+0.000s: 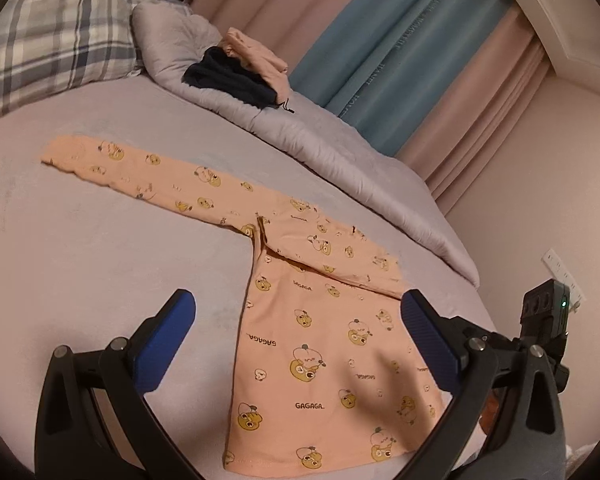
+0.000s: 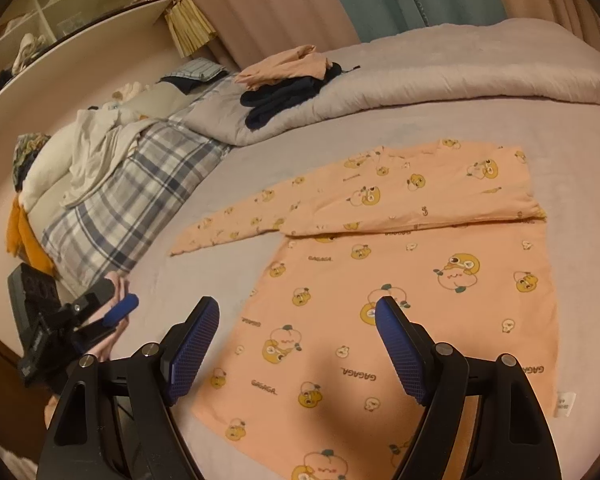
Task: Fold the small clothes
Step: 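Move the left gripper toward the other sleeve cuff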
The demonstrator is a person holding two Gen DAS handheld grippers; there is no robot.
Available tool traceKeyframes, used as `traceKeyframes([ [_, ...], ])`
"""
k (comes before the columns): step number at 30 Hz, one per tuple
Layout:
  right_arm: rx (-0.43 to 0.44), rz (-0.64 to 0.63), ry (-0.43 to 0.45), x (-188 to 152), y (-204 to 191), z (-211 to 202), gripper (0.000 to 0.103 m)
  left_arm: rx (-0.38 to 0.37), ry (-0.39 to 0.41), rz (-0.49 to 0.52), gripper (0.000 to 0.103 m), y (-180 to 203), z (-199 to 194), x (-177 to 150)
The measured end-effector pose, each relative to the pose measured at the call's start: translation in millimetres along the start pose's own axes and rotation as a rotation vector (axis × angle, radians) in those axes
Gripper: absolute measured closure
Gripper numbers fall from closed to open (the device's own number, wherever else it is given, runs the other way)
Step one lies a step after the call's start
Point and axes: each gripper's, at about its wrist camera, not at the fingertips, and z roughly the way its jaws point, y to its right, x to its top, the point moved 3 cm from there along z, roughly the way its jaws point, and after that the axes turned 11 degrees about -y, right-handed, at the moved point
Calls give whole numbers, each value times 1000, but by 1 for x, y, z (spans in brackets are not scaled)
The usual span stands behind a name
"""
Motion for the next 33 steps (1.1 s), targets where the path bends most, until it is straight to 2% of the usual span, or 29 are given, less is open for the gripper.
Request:
traceKeyframes([
  [3,-3,0,-9,1,-2,5,23,-23,-39,-47,0,-12,4,-1],
  [10,-13,-8,-36,3,-4,17,23,-63,-70,-190,0,-45,14,1],
  [18,-23,3,-75,9,-1,35,23,-36,-93,-313,0,-81,30,14],
  [26,-22,20,-119,13,4,55,23,-5,-91,-359,0,-107,35,25],
  [33,-23,19,-148,14,7,66,23,6,-89,-353,0,-119,36,28],
])
